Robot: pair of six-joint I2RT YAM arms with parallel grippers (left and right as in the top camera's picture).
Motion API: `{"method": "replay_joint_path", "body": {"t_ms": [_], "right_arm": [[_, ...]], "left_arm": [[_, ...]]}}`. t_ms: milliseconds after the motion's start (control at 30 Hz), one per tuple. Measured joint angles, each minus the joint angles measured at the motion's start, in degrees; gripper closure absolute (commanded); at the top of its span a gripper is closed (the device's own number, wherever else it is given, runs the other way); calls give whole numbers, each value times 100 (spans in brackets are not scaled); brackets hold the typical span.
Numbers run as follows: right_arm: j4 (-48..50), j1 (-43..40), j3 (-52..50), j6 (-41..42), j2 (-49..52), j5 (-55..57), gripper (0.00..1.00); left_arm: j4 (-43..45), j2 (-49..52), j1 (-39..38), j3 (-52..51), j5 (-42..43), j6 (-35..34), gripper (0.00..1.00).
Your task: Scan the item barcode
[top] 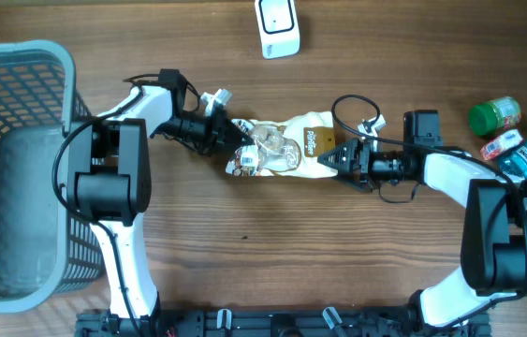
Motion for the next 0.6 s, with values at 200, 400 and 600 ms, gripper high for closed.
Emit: {"method": "replay_joint_path", "body": {"t_ms": [200, 400, 600], "right_arm": [[612, 601, -11, 2463, 0, 1016, 0], [1891, 1440, -63, 4245, 0, 1843, 44], [1727, 1440, -68, 4428, 0, 2439, 88]], "left_arm": [[-15, 0, -256, 0, 219, 2, 96], [-20, 0, -245, 0, 321, 2, 96], [-24, 0, -201, 0, 352, 2, 96]]}}
